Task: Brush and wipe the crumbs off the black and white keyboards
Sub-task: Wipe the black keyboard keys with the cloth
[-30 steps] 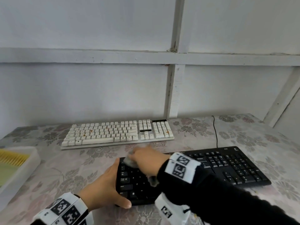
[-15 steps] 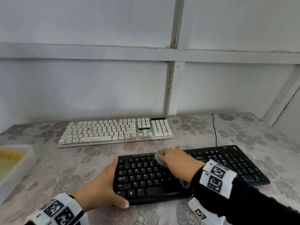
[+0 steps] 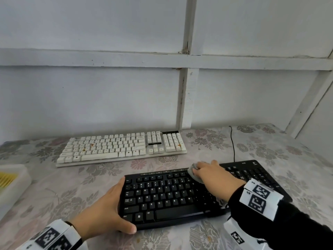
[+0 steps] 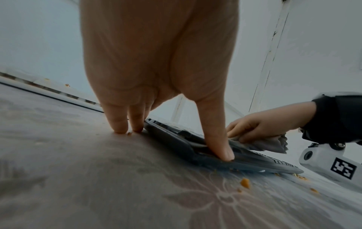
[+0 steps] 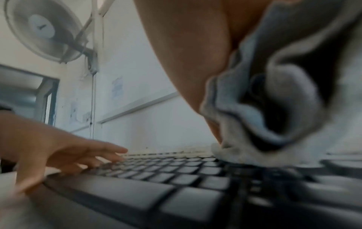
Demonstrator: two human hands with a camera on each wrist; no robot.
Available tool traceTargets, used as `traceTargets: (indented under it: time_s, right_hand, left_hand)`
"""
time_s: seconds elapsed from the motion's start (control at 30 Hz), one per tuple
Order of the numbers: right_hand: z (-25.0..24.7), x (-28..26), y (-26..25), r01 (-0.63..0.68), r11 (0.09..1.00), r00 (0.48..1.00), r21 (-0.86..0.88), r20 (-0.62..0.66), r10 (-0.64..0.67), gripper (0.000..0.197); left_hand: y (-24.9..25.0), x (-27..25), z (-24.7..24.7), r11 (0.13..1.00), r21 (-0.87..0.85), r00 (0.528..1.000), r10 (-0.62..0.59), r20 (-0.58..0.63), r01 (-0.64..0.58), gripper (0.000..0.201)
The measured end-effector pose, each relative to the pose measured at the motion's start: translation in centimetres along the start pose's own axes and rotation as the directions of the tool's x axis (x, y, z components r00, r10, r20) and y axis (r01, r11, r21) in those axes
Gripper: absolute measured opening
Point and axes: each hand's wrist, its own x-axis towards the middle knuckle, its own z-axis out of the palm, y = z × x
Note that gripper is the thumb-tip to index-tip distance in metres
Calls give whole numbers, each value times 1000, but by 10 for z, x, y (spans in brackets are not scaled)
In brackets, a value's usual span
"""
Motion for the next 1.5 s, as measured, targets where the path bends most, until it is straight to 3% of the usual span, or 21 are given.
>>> traceTargets:
  time_s: [0.23, 0.4, 0.57, 0.63, 0.7, 0.8, 0.87, 0.97, 1.13, 1.23, 1.4, 1.5]
  right_hand:
    - [18, -11, 55, -138, 988, 990, -63, -47, 135, 39]
    - [27, -15, 86, -276, 961, 961, -22, -25, 276, 28]
    - [0, -21, 95, -356, 933, 931, -58, 69, 360, 41]
    - [-11, -15, 86, -327, 945, 943, 24, 68, 325, 33]
    - [-14, -7, 67, -189, 982, 982, 28, 19, 189, 27]
    - [-10, -1, 25, 23, 1000, 998, 14, 60, -24, 42]
    - [-7, -2, 5, 93, 995, 995, -34, 36, -92, 46]
    - [7, -2, 12, 6, 1000, 1000, -18, 1, -6, 43]
    - [17, -15, 55, -106, 994, 994, -25, -31, 105, 46]
    - [15, -25, 75, -163, 986, 987, -34, -9, 163, 52]
    - [34, -22, 108, -291, 956, 956, -46, -50, 289, 30]
    - [34, -26, 130, -375, 920, 927, -115, -45, 372, 25]
  left_hand:
    - [-1, 1, 0, 1000, -20, 1000, 17, 3, -16, 111]
    - [-4, 1, 0, 1000, -5, 1000, -10, 2, 10, 126]
    - [-5, 1, 1, 1000, -5, 1000, -15, 9, 15, 126]
    - [-3, 1, 0, 1000, -27, 1000, -5, 11, 5, 118]
    - [-2, 1, 0, 999, -40, 1000, 2, 16, -1, 112]
    - [-3, 1, 0, 999, -44, 1000, 2, 15, -2, 115]
    - [-5, 1, 0, 998, -58, 1000, -1, 15, 2, 117]
    - [-8, 1, 1, 999, -52, 1000, -12, 20, 13, 128]
    - [-3, 0, 1, 997, -72, 1000, 3, 19, -1, 115]
    - [-3, -1, 2, 997, -71, 1000, -19, 12, 19, 121]
    - [-4, -1, 1, 997, -59, 999, -42, 13, 42, 128]
    - [-3, 0, 1, 998, -67, 1000, -19, 10, 19, 119]
